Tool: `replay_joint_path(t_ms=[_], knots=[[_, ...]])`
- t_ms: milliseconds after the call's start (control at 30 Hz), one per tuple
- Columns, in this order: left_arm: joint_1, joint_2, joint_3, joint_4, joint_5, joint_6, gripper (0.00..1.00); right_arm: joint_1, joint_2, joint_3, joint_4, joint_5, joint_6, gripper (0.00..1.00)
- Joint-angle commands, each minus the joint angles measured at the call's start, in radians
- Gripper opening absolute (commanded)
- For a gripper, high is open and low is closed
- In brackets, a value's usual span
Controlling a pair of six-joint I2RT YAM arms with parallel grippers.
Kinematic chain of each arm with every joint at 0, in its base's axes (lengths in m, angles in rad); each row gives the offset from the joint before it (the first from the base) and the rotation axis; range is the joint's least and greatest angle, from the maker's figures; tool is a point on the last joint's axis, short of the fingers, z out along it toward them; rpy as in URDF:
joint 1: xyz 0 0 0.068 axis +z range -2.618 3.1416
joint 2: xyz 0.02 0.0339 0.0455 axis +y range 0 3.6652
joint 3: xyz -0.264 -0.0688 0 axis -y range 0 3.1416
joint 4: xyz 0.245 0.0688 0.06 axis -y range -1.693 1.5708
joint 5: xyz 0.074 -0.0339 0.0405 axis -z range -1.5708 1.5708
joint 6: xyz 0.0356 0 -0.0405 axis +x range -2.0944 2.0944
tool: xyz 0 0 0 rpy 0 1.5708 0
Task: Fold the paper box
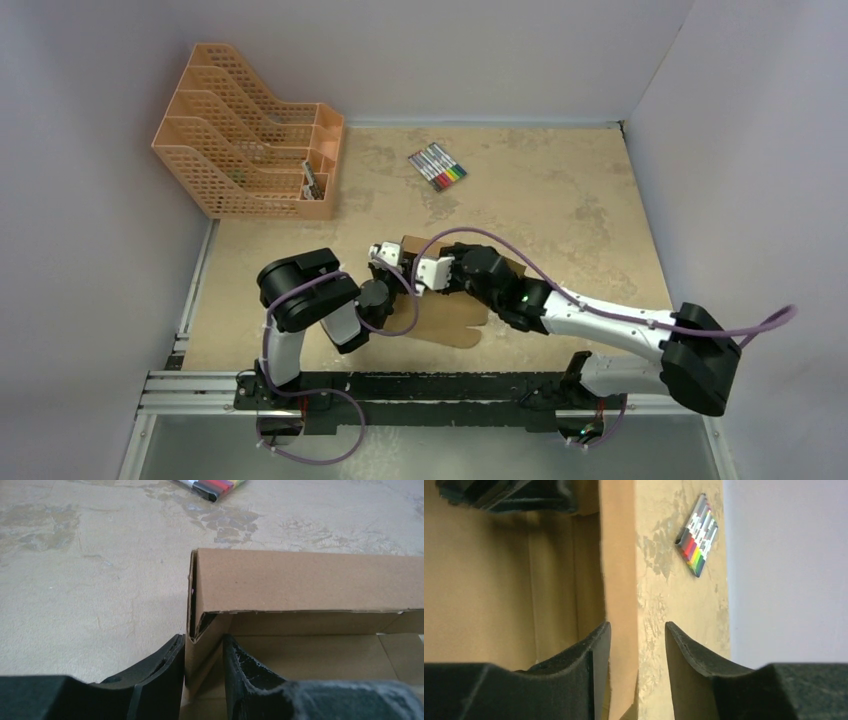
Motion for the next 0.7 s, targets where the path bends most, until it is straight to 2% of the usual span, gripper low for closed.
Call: replay_joint_path(t_ms=[0, 233, 400, 667], knots=[[0.005, 0.017, -0.006, 0.209, -0.001, 0.018, 0.32, -0.044, -0.070, 0.133, -0.163, -0.095, 0.186, 0.49], [0.007, 0.006, -0.011, 0.208, -0.007, 0.026, 0.32, -0.184, -0.046, 0.281, -0.235, -0.291, 0.347, 0.56], [0.007, 0.007, -0.007, 0.208, -0.005, 0.028, 0.32, -0.253, 0.084, 0.366, -0.164, -0.393, 0.479, 0.56], [0.024, -0.003, -0.012, 0.209, 0.007, 0.001, 0.32, -0.269, 0.283, 0.425, -0.118, -0.467, 0.597, 0.54]])
